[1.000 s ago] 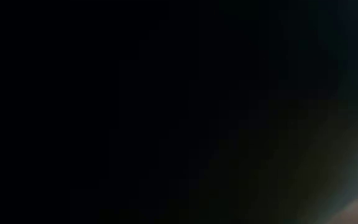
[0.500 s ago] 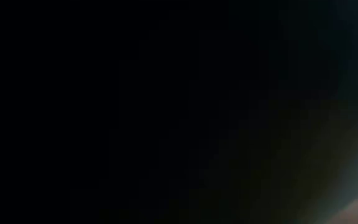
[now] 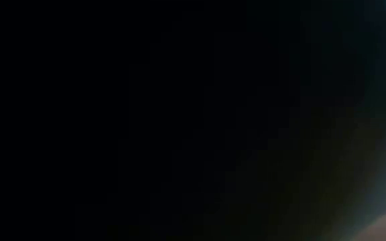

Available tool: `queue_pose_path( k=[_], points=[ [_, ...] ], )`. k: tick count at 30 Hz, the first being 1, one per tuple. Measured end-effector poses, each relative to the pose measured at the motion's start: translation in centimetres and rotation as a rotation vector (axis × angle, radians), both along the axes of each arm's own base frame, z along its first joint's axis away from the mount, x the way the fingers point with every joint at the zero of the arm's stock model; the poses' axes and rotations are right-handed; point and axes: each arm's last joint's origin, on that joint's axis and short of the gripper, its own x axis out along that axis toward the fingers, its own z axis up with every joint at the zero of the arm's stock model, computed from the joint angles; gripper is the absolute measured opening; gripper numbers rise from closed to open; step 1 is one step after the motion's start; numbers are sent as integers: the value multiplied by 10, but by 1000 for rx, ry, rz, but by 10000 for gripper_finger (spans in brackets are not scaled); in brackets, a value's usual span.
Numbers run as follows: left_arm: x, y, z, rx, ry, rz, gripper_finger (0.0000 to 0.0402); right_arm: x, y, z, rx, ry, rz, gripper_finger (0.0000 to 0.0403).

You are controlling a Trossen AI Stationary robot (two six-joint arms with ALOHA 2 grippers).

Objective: Sort dishes
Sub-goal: Put the top blue plate into the dish rack

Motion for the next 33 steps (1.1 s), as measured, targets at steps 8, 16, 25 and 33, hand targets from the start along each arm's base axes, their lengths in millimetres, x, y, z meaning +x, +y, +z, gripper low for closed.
queue_pose_path(
  k=[8,16,25,33],
  points=[
    [3,7,4,259,-112,52,0,0,2,1,-30,-11,29,122],
    [9,9,15,552,-254,117,0,0,3,-1,-47,-6,29,122],
    [12,12,58,950,-299,278,0,0,3,-1,-49,-5,28,122],
    [17,17,105,1211,-173,316,0,1,4,-3,-74,13,7,122]
  ],
)
